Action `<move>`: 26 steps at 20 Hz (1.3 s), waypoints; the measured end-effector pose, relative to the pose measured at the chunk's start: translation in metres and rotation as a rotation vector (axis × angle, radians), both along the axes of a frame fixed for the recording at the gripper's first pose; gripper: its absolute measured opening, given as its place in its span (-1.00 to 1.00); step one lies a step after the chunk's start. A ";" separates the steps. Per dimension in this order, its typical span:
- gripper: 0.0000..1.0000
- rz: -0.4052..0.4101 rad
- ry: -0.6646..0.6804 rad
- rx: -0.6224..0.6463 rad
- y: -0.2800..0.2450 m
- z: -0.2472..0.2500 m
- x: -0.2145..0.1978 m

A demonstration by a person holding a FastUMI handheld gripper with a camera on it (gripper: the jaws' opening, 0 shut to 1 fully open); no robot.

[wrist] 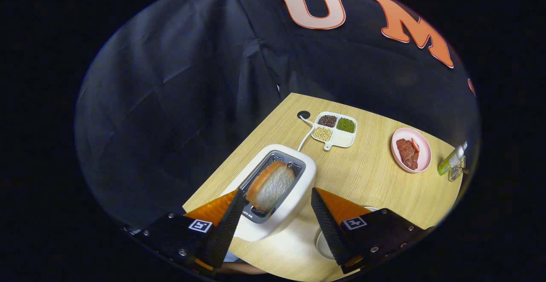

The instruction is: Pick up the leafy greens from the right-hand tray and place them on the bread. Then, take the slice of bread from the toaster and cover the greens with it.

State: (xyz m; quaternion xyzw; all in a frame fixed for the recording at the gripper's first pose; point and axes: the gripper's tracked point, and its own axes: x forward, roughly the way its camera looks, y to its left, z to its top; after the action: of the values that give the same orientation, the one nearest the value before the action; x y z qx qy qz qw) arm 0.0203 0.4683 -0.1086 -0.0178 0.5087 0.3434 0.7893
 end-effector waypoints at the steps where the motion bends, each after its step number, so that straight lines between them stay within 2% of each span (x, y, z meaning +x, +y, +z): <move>1: 0.88 -0.003 0.013 -0.006 0.006 -0.002 0.000; 6: 0.82 -0.026 0.058 -0.066 0.021 -0.025 0.005; 10: 0.58 -0.048 0.084 -0.094 0.025 -0.040 0.008; 12: 0.31 -0.057 0.083 -0.116 0.020 -0.047 0.011; 13: 0.07 -0.061 0.081 -0.126 0.017 -0.049 0.011; 14: -0.04 -0.065 0.088 -0.125 0.017 -0.051 0.011; 15: -0.26 -0.073 0.094 -0.113 0.018 -0.050 0.010; 17: -0.51 -0.083 0.103 -0.102 0.014 -0.050 0.010; 19: -0.66 -0.097 0.116 -0.061 0.014 -0.043 0.010; 26: -0.74 -0.127 0.068 0.053 -0.009 -0.001 0.016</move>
State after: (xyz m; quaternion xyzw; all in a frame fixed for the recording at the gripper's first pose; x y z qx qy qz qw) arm 0.0360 0.4591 -0.1096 0.0469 0.5259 0.3064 0.7920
